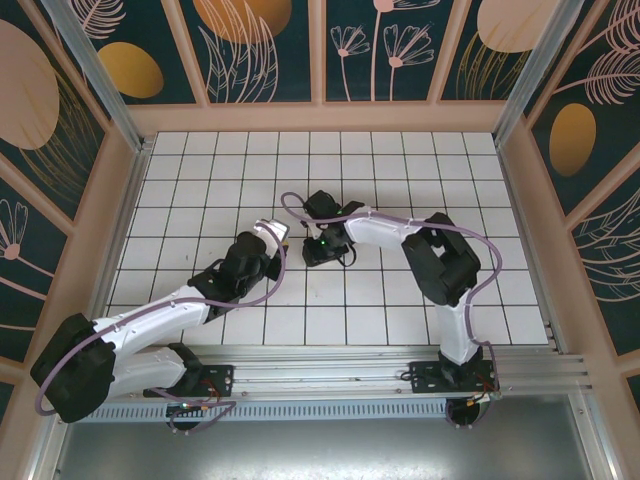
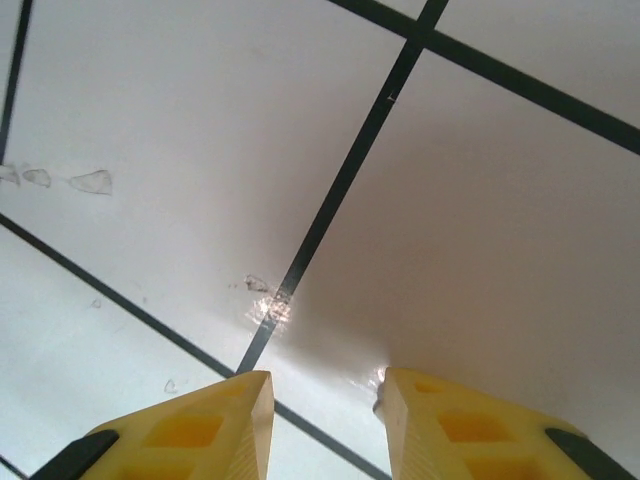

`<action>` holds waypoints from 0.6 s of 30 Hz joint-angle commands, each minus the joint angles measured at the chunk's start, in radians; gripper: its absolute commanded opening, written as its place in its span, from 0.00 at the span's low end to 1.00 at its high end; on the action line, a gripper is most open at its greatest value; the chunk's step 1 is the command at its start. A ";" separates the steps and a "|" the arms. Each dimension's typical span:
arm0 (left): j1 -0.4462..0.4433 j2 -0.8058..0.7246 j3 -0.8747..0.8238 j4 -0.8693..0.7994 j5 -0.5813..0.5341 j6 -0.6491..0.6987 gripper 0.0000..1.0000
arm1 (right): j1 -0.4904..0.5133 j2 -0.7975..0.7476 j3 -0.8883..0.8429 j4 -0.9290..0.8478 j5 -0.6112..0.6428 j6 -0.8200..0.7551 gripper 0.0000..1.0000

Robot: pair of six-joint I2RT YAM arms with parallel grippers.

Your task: Insert wireless bluetooth earbuds into charging case

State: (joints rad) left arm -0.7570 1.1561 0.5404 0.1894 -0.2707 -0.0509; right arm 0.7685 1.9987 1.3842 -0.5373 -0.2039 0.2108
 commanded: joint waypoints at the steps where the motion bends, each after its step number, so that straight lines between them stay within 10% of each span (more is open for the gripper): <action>1: 0.007 -0.012 0.000 -0.009 -0.015 -0.014 0.00 | 0.003 -0.096 -0.002 -0.028 0.045 0.021 0.37; 18: 0.008 -0.018 0.010 -0.012 -0.001 -0.007 0.00 | 0.037 -0.369 -0.422 0.339 0.078 0.769 0.53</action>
State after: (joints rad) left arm -0.7570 1.1561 0.5404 0.1787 -0.2695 -0.0505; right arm 0.8032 1.6279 0.9745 -0.2977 -0.1135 0.8665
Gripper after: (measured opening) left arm 0.092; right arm 0.522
